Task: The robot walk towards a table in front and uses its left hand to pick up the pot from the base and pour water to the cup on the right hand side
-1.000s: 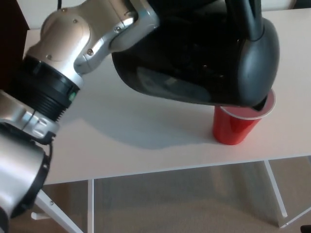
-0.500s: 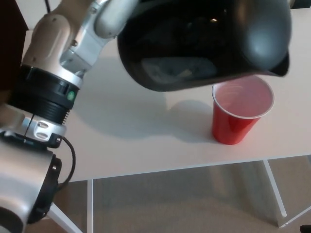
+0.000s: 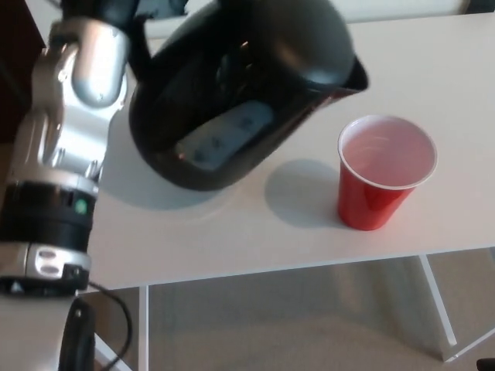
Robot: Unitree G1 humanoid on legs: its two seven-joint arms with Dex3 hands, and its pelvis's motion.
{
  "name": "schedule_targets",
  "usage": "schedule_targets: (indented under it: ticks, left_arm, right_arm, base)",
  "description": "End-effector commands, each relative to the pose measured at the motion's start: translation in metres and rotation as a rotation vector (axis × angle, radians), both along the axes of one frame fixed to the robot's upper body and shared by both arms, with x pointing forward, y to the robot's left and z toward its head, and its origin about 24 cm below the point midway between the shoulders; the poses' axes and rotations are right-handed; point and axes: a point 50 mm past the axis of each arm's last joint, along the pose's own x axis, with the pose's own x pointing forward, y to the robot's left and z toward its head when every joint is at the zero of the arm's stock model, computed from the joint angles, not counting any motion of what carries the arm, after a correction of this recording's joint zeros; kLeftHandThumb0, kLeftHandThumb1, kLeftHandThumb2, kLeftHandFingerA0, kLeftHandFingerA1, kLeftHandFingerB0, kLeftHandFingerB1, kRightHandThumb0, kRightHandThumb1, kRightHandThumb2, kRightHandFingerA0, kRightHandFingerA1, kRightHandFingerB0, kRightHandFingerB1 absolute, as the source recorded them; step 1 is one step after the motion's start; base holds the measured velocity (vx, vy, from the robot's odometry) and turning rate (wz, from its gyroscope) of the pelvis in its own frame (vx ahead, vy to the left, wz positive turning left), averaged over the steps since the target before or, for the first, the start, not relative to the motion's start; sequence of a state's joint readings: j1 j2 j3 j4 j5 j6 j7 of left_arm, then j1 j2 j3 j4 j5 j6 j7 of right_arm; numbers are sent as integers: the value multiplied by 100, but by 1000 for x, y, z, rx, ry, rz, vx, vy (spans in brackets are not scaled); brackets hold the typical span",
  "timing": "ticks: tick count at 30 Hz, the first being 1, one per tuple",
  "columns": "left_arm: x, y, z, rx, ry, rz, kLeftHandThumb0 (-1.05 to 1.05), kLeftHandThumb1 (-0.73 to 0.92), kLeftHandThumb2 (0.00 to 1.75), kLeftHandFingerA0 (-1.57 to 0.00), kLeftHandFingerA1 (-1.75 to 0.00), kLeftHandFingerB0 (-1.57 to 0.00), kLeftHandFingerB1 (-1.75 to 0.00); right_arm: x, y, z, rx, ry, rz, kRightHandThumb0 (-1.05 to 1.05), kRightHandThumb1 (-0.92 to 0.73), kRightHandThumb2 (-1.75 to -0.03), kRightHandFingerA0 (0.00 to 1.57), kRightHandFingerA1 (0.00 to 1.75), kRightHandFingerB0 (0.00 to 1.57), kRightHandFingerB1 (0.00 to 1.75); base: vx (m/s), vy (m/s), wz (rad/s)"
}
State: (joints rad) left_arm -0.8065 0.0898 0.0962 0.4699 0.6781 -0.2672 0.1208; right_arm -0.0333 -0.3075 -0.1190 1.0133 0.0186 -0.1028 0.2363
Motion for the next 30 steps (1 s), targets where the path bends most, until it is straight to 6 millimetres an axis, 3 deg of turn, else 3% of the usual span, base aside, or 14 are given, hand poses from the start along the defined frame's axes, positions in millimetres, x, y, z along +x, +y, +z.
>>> schedule_targets:
  ticks: [1,5,12,13,14,15,16,17,18,19,30]
  left_arm:
    - [-20,82,-125,-980,598,166,-11,70,82,-79,-175,-62,-128]
    - [-28,79,-140,-966,632,155,-14,68,83,-78,-175,-63,-130]
    - [-32,72,-143,-946,655,153,-13,69,86,-82,-172,-64,-126]
    - [-32,72,-142,-916,654,165,-28,77,63,-93,-80,-62,-48]
    - [-31,72,-141,-896,654,173,-28,77,63,-93,-80,-62,-48]
    - [-31,71,-139,-881,686,137,-24,56,101,-1,-50,0,-47]
    - [-30,69,-137,-886,726,80,-24,56,101,-1,-50,0,-47]
    - [-30,69,-136,-884,746,61,-40,53,60,-2,-18,-3,-20]
    - [-29,69,-135,-881,755,55,-40,53,60,-2,-18,-3,-20]
    - [-28,70,-133,-823,765,39,-55,36,66,0,0,0,-2]
    - [-30,74,-123,-647,801,18,-65,41,74,0,0,0,-1]
  right_arm:
    - [-13,-3,-7,-4,55,-19,-33,-53,-55,73,56,54,46]
    - [-12,0,-7,-17,59,12,-32,-56,-57,73,56,53,46]
    - [-10,-1,-6,-28,60,20,-34,-56,-56,73,54,54,45]
    - [-9,-1,-6,-27,58,22,-33,-56,-56,73,55,54,46]
    - [-9,-1,-6,-26,57,21,-33,-56,-56,73,55,54,46]
    - [-9,0,-6,-26,58,20,-32,-55,-56,73,54,55,45]
    - [-9,0,-6,-29,60,19,-32,-55,-56,73,54,55,45]
    - [-9,-1,-6,-29,59,17,-32,-55,-56,73,54,55,46]
    - [-8,-1,-5,-28,58,16,-32,-55,-56,73,54,55,46]
    - [-8,-1,-5,-27,53,25,-32,-57,-56,74,56,54,46]
    - [-7,-1,-3,-28,47,49,-34,-57,-57,72,54,54,46]
  base:
    - [0,0,0]
    - [0,0,0]
    - [0,0,0]
    - [0,0,0]
    - [0,0,0]
    - [0,0,0]
    - [0,0,0]
    - [0,0,0]
    - [0,0,0]
    - [0,0,0]
    - [0,0,0]
